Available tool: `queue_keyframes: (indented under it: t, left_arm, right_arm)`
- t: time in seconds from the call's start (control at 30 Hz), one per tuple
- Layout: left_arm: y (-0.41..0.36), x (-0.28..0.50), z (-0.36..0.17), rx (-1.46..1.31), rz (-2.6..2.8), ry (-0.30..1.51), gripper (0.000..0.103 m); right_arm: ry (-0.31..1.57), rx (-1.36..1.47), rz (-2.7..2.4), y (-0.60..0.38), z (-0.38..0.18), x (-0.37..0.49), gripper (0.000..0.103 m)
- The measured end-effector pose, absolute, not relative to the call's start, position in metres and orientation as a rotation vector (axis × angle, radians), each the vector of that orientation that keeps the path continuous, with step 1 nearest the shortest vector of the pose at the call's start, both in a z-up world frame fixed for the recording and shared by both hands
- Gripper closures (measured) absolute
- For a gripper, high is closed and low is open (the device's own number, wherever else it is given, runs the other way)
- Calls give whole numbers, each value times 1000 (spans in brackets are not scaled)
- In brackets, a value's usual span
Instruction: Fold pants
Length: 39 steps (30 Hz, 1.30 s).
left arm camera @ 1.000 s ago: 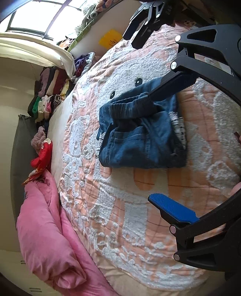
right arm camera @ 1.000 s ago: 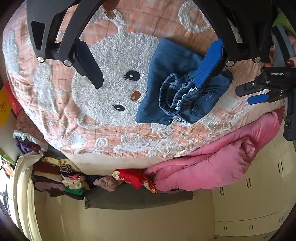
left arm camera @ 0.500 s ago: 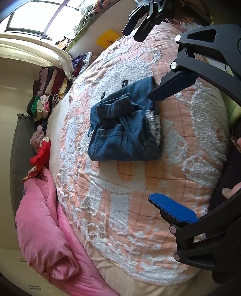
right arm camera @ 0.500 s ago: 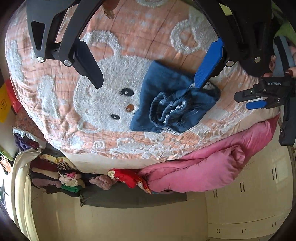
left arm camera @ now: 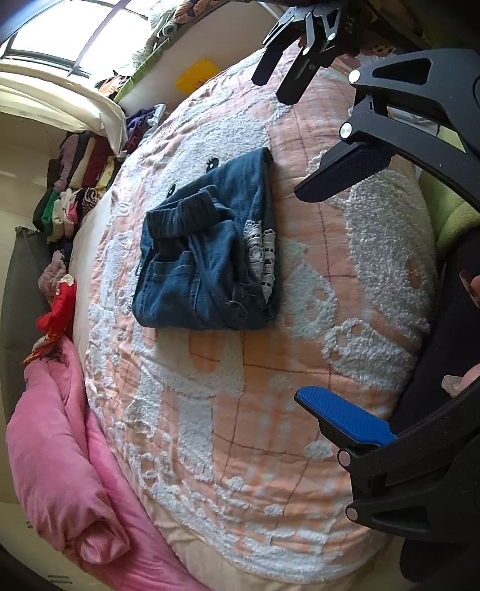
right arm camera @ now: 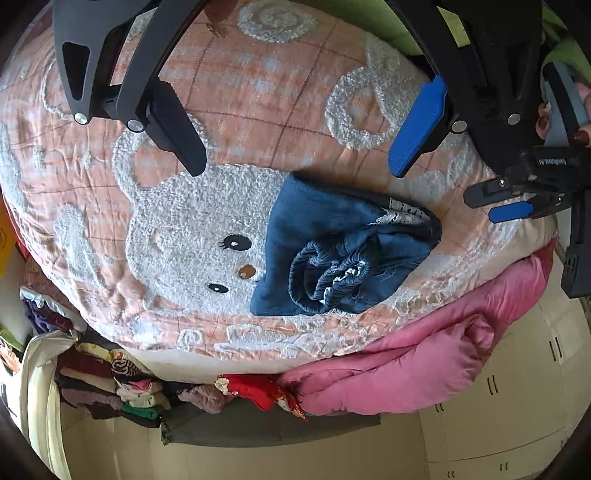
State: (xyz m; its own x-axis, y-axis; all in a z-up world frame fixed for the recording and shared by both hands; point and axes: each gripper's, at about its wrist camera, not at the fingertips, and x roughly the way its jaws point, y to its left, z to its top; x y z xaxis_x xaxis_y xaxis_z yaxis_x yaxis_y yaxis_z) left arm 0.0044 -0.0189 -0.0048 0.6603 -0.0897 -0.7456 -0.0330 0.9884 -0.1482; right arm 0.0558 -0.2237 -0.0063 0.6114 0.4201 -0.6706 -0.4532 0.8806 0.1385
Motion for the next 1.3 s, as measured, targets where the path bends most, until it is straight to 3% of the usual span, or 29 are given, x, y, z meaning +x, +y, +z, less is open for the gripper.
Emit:
queue_keyframes:
  t: [1.3]
  left_arm:
    - [-10, 4, -4, -172, 8, 859, 10]
  right_arm:
    - [762, -47, 499, -223, -5, 56, 5]
